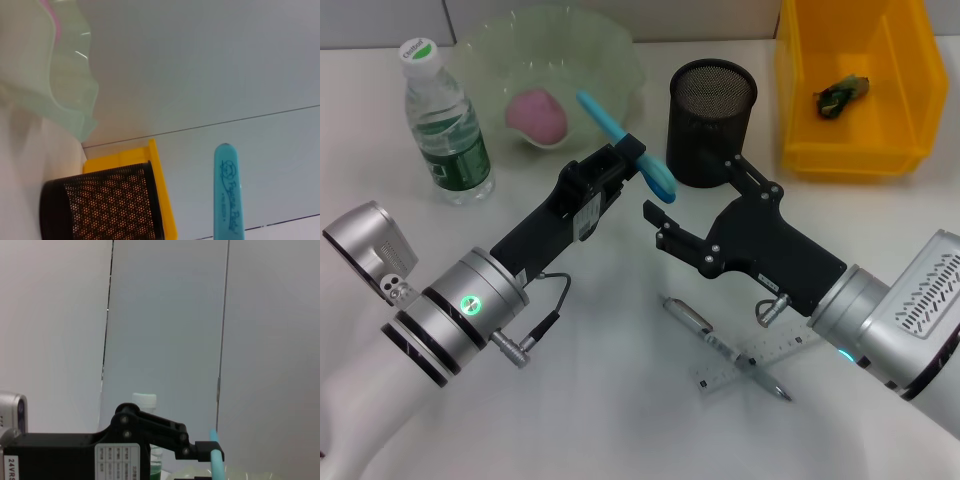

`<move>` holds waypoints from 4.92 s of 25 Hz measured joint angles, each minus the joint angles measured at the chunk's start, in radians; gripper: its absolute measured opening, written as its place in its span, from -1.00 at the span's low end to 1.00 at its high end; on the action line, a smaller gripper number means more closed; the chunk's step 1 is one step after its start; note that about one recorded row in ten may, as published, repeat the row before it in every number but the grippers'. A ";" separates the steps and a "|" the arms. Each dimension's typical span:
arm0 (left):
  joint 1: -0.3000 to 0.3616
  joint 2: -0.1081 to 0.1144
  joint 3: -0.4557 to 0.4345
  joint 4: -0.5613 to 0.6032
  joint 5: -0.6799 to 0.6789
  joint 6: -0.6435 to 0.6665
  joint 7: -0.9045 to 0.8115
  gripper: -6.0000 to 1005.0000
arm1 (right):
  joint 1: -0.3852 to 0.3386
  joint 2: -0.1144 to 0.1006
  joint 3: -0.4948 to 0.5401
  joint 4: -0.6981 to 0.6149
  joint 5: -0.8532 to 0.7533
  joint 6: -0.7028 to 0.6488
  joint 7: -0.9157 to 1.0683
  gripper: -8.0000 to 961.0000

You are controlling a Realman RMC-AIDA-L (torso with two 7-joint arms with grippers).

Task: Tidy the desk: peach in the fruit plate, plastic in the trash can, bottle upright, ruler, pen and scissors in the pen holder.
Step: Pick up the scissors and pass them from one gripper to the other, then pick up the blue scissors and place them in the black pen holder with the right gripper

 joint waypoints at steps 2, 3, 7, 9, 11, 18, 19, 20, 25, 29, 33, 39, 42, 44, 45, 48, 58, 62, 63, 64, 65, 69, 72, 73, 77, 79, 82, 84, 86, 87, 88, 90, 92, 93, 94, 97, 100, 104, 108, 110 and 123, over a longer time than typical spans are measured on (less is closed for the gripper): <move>0.000 0.000 -0.002 -0.002 0.000 -0.001 0.001 -0.46 | 0.005 0.000 0.001 -0.001 0.000 0.003 0.000 0.65; 0.000 0.000 -0.003 -0.002 0.000 -0.001 0.003 -0.46 | 0.007 0.000 0.001 -0.001 0.000 0.004 0.000 0.65; 0.000 0.000 -0.008 -0.006 0.000 -0.002 0.016 -0.46 | 0.016 0.000 0.001 -0.001 0.000 0.007 -0.003 0.65; 0.000 0.000 -0.009 -0.006 0.000 -0.003 0.016 -0.46 | 0.022 0.000 0.002 0.001 0.000 0.012 -0.007 0.65; 0.000 0.000 -0.010 -0.006 0.000 -0.003 0.016 -0.46 | 0.026 0.000 0.004 0.003 0.000 0.015 -0.010 0.65; 0.001 0.000 -0.011 -0.006 0.000 -0.003 0.016 -0.47 | 0.035 0.000 0.012 0.004 -0.001 0.016 -0.010 0.65; 0.001 0.000 -0.012 -0.006 0.000 -0.004 0.020 -0.47 | 0.036 0.000 0.012 0.004 -0.001 0.016 -0.010 0.65; 0.001 0.000 -0.016 -0.006 0.000 -0.004 0.025 -0.47 | 0.037 0.000 0.012 0.004 -0.001 0.019 -0.011 0.65; 0.002 0.000 -0.022 -0.006 0.000 -0.006 0.026 -0.46 | 0.041 0.000 0.012 0.005 -0.001 0.027 -0.011 0.65; 0.001 0.000 -0.023 -0.006 0.000 -0.008 0.027 -0.46 | 0.041 0.000 0.012 0.004 -0.001 0.028 -0.011 0.65; 0.000 0.000 -0.024 -0.006 0.000 -0.008 0.027 -0.46 | 0.041 0.000 0.012 0.003 -0.001 0.028 -0.011 0.64; 0.000 0.000 -0.025 -0.006 0.000 -0.008 0.027 -0.47 | 0.042 0.000 0.013 0.002 -0.001 0.028 -0.011 0.64; -0.002 0.000 -0.025 -0.006 0.000 -0.008 0.027 -0.47 | 0.047 0.000 0.013 0.004 -0.001 0.028 -0.011 0.64; -0.003 0.000 -0.025 -0.006 0.000 -0.008 0.027 -0.46 | 0.048 0.000 0.016 0.009 0.001 0.035 -0.011 0.64; -0.003 0.000 -0.025 -0.006 0.000 -0.008 0.027 -0.46 | 0.049 0.000 0.028 0.014 0.002 0.045 -0.011 0.64; -0.003 0.000 -0.025 -0.008 0.003 -0.007 0.027 -0.46 | 0.049 0.000 0.043 0.019 0.002 0.057 -0.011 0.64; -0.008 0.000 -0.021 -0.011 0.003 -0.005 0.028 -0.46 | 0.053 0.000 0.038 0.020 -0.002 0.058 -0.011 -0.13; -0.008 0.000 -0.022 -0.014 0.003 -0.006 0.036 -0.47 | 0.053 0.000 0.037 0.020 -0.004 0.057 -0.012 -0.42; -0.008 0.000 -0.022 -0.015 0.003 -0.006 0.038 -0.47 | 0.053 0.000 0.034 0.020 -0.004 0.055 -0.012 -0.48; -0.009 0.000 -0.023 -0.017 0.003 -0.006 0.041 -0.47 | 0.052 0.000 0.033 0.019 -0.004 0.052 -0.018 -0.53; -0.009 0.000 -0.023 -0.017 0.004 -0.006 0.042 -0.47 | 0.051 0.000 0.032 0.019 -0.004 0.050 -0.027 -0.59; -0.008 0.000 -0.023 -0.017 0.004 -0.006 0.042 -0.47 | 0.047 0.000 0.033 0.029 -0.004 0.048 -0.065 -0.77; -0.008 0.000 -0.022 -0.017 0.004 -0.005 0.042 -0.47 | 0.047 0.000 0.034 0.030 -0.004 0.047 -0.065 -0.80; -0.007 0.000 -0.022 -0.017 0.004 -0.004 0.042 -0.47 | 0.047 0.000 0.035 0.030 -0.004 0.047 -0.064 -0.81; -0.004 0.000 -0.021 -0.017 0.004 0.000 0.042 -0.46 | 0.046 0.000 0.037 0.031 -0.004 0.046 -0.062 -0.81; -0.004 0.000 -0.021 -0.014 0.008 0.001 0.042 -0.46 | 0.046 0.000 0.036 0.031 -0.004 0.046 -0.061 -0.82; -0.002 0.001 -0.048 -0.004 0.049 0.002 0.042 -0.46 | 0.045 0.000 0.036 0.031 -0.004 0.043 -0.059 -0.82; 0.000 0.001 -0.075 0.001 0.085 0.002 0.042 -0.46 | 0.045 0.000 0.036 0.031 -0.004 0.042 -0.059 -0.82; 0.006 0.001 -0.102 0.006 0.119 0.003 0.042 -0.47 | 0.045 0.000 0.035 0.031 -0.004 0.041 -0.058 -0.82; 0.010 0.001 -0.115 0.009 0.133 0.003 0.042 -0.47 | 0.045 0.000 0.035 0.031 -0.004 0.041 -0.058 -0.82; 0.012 0.001 -0.123 0.010 0.143 0.004 0.042 -0.46 | 0.044 0.000 0.034 0.031 -0.004 0.040 -0.058 -0.82; 0.015 0.000 -0.132 0.013 0.155 0.008 0.042 -0.46 | 0.043 0.000 0.033 0.031 -0.004 0.042 -0.058 -0.82; 0.016 0.000 -0.135 0.014 0.158 0.011 0.042 -0.46 | 0.043 0.000 0.033 0.032 -0.004 0.042 -0.058 -0.82; 0.017 0.000 -0.136 0.017 0.158 0.017 0.042 -0.45 | 0.042 0.000 0.032 0.032 -0.004 0.042 -0.058 -0.82; 0.018 0.000 -0.137 0.017 0.158 0.018 0.042 -0.45 | 0.041 0.000 0.032 0.034 -0.004 0.042 -0.059 -0.82; 0.017 0.000 -0.137 0.018 0.158 0.021 0.042 -0.31 | 0.041 0.000 0.032 0.034 -0.004 0.041 -0.061 -0.81; 0.017 0.000 -0.137 0.018 0.160 0.026 0.041 -0.10 | 0.041 0.000 0.032 0.036 -0.004 0.035 -0.063 -0.81; 0.017 0.000 -0.139 0.020 0.160 0.029 0.036 0.36 | 0.039 0.000 0.032 0.037 -0.004 0.031 -0.064 -0.81; 0.018 0.000 -0.139 0.020 0.160 0.031 0.035 0.49 | 0.039 0.000 0.032 0.037 -0.004 0.031 -0.065 -0.81; 0.018 0.000 -0.140 0.021 0.160 0.032 0.035 0.56 | 0.039 0.000 0.032 0.037 -0.004 0.031 -0.065 -0.81; 0.021 0.002 -0.140 0.031 0.160 0.041 0.034 0.59 | 0.038 0.000 0.032 0.036 -0.004 0.031 -0.066 -0.81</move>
